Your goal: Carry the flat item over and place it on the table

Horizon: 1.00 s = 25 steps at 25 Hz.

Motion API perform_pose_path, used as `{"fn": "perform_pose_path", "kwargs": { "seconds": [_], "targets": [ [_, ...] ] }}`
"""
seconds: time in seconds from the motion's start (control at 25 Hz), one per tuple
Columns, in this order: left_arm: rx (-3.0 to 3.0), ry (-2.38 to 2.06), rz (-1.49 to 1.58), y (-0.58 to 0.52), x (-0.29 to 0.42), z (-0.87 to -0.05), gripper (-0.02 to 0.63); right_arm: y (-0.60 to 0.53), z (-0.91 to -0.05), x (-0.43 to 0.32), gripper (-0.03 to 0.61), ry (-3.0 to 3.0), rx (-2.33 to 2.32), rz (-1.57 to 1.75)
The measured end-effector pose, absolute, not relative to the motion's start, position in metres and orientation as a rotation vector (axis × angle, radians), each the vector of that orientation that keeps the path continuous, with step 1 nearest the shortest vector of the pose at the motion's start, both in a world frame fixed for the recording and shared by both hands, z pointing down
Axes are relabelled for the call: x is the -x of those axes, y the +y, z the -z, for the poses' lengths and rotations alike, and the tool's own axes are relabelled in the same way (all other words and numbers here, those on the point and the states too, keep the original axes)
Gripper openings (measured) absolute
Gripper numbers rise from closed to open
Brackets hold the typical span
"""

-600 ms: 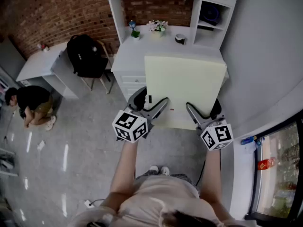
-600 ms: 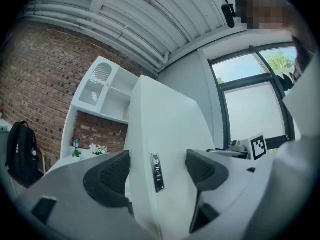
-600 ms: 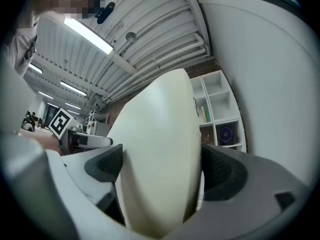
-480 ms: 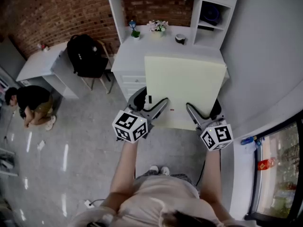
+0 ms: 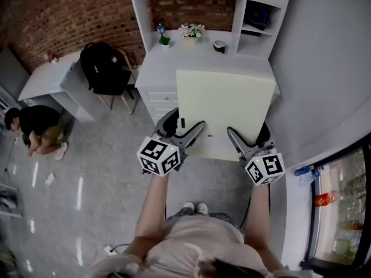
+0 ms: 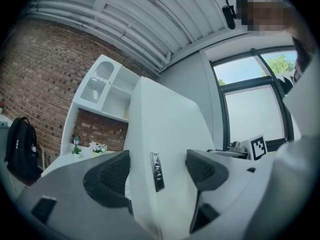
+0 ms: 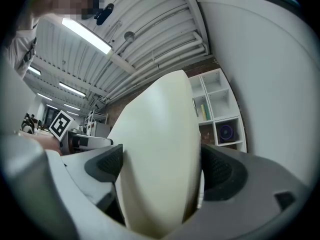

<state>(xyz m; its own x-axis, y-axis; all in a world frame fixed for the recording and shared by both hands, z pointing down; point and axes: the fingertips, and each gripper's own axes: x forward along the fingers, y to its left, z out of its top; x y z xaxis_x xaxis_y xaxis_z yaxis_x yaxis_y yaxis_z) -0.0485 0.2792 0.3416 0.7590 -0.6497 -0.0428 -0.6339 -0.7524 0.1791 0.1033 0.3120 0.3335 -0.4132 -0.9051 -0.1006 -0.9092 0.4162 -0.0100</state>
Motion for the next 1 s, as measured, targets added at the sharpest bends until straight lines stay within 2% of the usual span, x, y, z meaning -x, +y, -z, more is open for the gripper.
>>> {"fn": "perform_pose_path", "kwargs": {
  "seconds": [1.0],
  "targets": [
    [-2.785, -0.961, 0.099, 0.264, 0.077, -0.367, 0.345, 0.3, -0.358, -0.073, 0.502, 2.565, 1.669, -0.001]
  ]
}}
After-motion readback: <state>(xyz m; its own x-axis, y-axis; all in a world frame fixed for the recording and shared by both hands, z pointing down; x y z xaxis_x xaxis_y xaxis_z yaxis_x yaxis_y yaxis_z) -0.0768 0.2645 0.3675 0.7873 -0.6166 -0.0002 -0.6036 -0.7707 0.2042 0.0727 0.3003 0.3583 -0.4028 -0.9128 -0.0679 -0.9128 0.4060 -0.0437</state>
